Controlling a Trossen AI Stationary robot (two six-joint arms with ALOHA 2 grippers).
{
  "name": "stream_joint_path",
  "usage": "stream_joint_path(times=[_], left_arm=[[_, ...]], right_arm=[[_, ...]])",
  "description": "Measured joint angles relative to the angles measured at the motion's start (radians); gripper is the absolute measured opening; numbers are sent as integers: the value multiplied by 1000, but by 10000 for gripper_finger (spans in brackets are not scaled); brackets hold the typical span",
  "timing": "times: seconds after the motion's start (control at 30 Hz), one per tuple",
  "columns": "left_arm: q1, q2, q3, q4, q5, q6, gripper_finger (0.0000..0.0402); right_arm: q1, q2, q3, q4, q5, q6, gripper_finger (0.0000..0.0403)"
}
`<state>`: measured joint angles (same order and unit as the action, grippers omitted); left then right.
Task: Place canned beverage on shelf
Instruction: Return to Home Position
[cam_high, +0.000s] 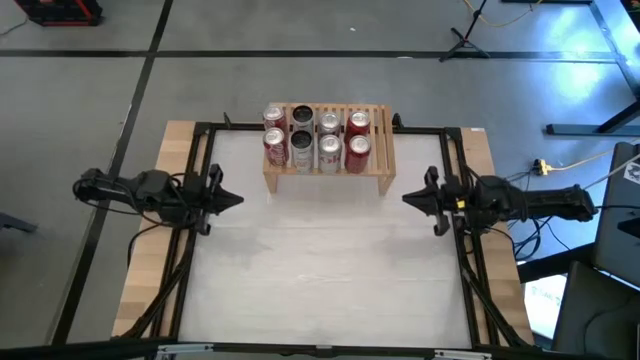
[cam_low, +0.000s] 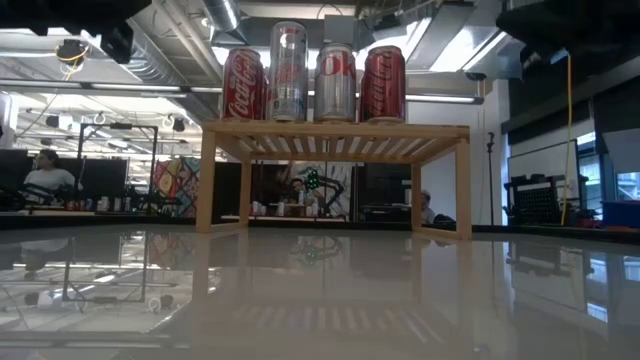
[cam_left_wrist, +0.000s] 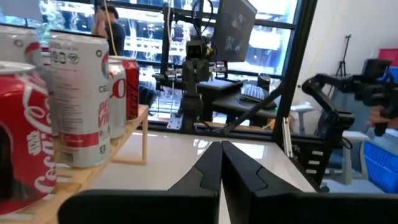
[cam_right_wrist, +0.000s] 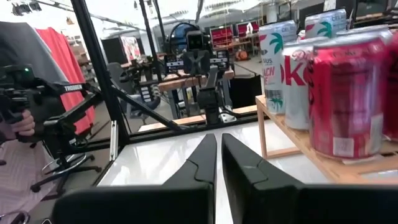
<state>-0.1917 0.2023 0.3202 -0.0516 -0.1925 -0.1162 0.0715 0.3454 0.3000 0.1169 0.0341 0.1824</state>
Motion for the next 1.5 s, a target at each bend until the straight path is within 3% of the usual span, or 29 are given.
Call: stream_joint_path(times=[0.43, 0.7, 0.9, 1.17, 1.3, 1.5], left_arm=[[0, -86, -13, -38, -8, 59, 4], [0, -104, -57, -71, -26, 18, 4], [0, -202, -188, -28, 9, -57, 4], [4, -200, -305, 67, 66, -102, 4], [5, -195, -313, 86, 53, -105, 4], [5, -185, -313, 93, 23, -42, 4]], right_arm=[[0, -198, -171, 21, -9, 2, 17], [0, -248, -290, 204, 0, -31, 17], [0, -245, -293, 162, 3, -7, 17], [0, -252, -293, 186, -18, 14, 17], [0, -251, -293, 124, -106, 12, 17], [0, -252, -293, 73, -114, 14, 17]])
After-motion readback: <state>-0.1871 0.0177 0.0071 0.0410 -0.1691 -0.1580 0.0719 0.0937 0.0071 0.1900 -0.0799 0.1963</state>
